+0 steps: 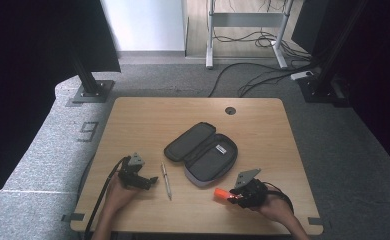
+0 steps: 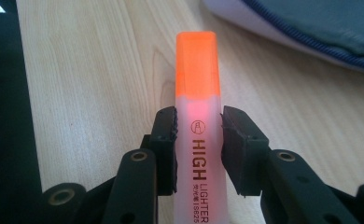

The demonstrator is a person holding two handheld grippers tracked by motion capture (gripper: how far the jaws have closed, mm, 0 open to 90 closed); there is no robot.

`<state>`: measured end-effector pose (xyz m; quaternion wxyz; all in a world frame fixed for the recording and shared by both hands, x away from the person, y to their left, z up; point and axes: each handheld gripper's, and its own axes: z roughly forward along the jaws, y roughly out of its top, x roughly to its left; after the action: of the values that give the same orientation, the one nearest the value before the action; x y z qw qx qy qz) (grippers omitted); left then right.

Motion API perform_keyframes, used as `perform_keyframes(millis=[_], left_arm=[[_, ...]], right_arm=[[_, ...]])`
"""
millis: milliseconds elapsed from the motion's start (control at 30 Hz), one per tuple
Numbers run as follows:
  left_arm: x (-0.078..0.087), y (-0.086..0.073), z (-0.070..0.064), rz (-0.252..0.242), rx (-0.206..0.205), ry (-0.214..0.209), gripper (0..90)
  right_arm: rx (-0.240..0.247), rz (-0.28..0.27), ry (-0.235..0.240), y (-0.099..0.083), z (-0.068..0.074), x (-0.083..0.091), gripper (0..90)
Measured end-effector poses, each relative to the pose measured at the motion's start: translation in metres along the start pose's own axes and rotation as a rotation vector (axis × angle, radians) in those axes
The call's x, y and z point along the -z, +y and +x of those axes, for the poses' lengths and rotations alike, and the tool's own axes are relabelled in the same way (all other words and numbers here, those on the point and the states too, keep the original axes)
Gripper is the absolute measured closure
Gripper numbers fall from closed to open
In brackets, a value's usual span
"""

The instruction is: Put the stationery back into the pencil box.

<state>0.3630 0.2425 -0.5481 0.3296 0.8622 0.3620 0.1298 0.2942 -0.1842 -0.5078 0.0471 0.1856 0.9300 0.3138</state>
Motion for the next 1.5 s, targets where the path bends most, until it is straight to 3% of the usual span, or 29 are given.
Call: perform_keyframes(millis=[533, 1500], left_arm=[[0.0, 0.0, 0.0, 0.0, 0.0, 0.001, 0.2], [0.0, 0.0, 0.0, 0.005, -0.006, 0.001, 0.2]], right_arm=[[-0.005, -0.067, -0.033, 0.02, -0.013, 0.028, 65.5], [0.021, -0.09, -0.096, 0.07, -0.056, 0.019, 65.4]])
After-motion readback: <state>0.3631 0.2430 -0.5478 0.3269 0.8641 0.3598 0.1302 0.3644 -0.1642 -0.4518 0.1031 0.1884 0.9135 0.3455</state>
